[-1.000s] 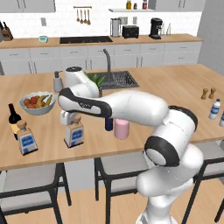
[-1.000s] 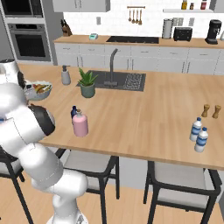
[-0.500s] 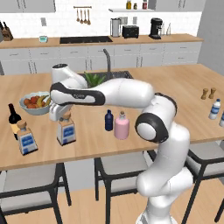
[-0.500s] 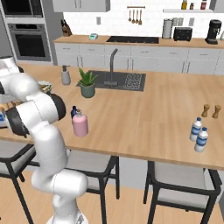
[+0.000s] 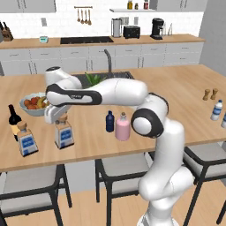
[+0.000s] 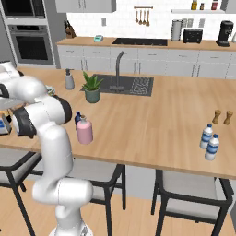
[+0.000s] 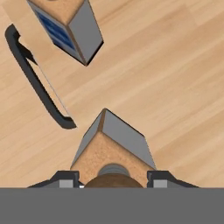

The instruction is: Move the plastic bottles in the middle to the plastics group, and the glass bottles in the middle to the glass group.

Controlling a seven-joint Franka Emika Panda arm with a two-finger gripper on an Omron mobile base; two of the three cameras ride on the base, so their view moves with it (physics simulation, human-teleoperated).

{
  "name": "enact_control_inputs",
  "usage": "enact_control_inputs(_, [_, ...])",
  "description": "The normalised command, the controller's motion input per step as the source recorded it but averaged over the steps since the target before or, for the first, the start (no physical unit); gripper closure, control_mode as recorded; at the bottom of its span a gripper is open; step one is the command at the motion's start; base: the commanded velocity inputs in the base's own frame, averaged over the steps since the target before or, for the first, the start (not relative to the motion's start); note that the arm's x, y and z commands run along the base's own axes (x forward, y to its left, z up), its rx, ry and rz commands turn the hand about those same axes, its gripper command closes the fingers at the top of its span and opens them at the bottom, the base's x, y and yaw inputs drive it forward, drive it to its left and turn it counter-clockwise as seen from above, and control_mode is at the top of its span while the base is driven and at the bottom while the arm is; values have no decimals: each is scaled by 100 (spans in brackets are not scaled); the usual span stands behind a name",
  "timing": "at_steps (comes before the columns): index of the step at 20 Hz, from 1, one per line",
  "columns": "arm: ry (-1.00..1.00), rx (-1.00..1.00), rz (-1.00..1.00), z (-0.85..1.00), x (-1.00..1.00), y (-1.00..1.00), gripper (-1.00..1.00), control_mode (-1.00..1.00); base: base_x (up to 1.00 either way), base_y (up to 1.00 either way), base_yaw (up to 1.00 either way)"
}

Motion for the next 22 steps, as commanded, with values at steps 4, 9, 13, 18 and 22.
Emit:
enact_control_inputs(4, [-1,0,0,-1,16,21,100,-100,0,0,0])
enact_control_inputs(9, [-2,0,0,-1,30,22,100,-100,0,0,0])
enact_control_inputs(13, [0,0,0,0,38,22,100,-100,0,0,0])
enact_control_inputs(18, [0,0,0,0,35,27,100,-100,0,0,0])
enact_control_inputs(22, [0,0,0,-4,19,21,100,-100,0,0,0])
